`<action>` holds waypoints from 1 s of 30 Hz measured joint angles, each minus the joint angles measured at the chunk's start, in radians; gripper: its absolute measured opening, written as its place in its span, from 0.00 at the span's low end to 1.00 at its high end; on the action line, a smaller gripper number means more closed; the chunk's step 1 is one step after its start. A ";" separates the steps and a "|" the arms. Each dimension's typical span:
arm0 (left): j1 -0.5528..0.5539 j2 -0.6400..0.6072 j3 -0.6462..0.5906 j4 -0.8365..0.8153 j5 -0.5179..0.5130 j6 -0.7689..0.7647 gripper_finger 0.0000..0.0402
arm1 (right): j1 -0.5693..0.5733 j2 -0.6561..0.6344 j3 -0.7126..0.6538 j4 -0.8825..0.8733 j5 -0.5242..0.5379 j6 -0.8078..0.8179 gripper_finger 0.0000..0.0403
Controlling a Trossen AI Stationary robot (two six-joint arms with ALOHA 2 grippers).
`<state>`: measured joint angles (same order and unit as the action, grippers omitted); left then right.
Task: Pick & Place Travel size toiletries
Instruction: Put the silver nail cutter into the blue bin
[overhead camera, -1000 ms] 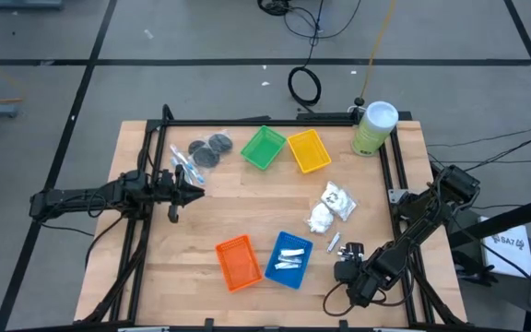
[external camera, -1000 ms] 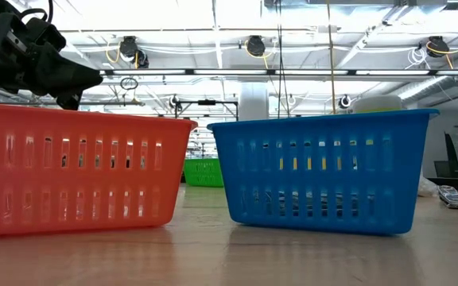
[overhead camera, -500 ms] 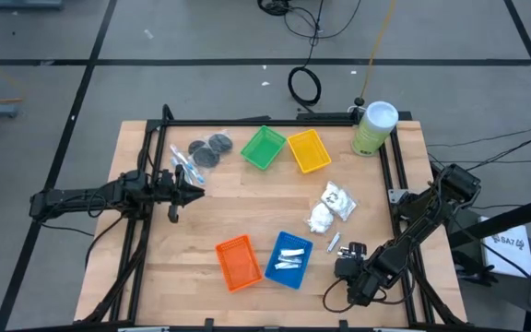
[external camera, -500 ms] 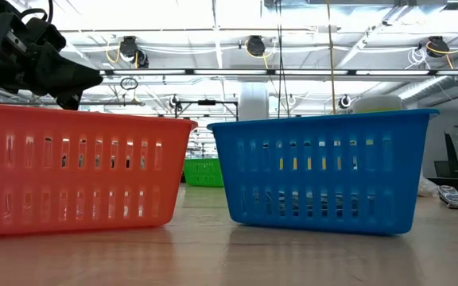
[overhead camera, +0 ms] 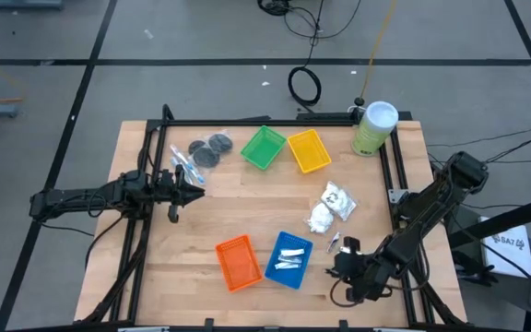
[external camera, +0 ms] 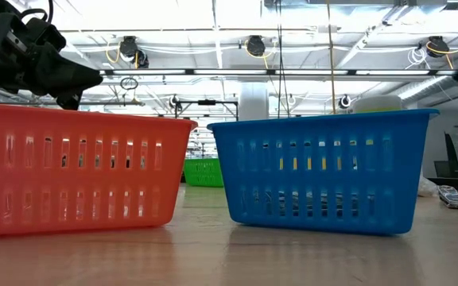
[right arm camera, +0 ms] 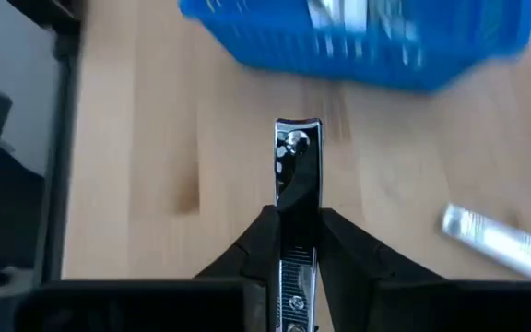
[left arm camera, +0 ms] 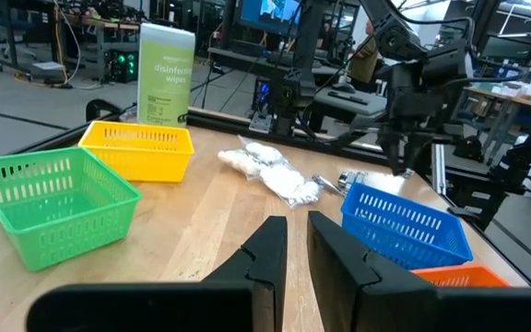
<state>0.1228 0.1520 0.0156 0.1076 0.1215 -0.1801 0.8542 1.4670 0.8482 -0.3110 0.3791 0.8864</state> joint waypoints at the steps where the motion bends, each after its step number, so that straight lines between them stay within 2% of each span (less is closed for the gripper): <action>1: 0.000 0.000 0.000 0.000 0.000 0.000 0.11 | -0.003 0.001 0.000 0.015 0.015 -0.020 0.11; 9: 0.000 0.000 0.000 0.000 0.000 0.000 0.11 | -0.025 0.002 0.000 0.095 0.125 -0.123 0.11; 17: 0.000 0.000 0.000 0.000 0.000 0.000 0.11 | -0.094 0.000 0.001 0.275 0.251 -0.356 0.11; 22: 0.000 0.000 0.000 0.000 0.000 0.000 0.11 | -0.151 0.000 0.002 0.419 0.247 -0.508 0.11; 25: 0.000 0.000 0.000 0.000 0.000 0.000 0.11 | -0.193 0.000 0.002 0.434 0.243 -0.533 0.12; 30: 0.000 0.000 0.000 0.000 0.000 0.000 0.11 | -0.294 0.000 0.002 0.435 0.109 -0.501 0.12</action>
<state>0.1227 0.1520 0.0155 0.1078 0.1215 -0.1799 0.5603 1.4672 0.8501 0.1235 0.4882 0.3855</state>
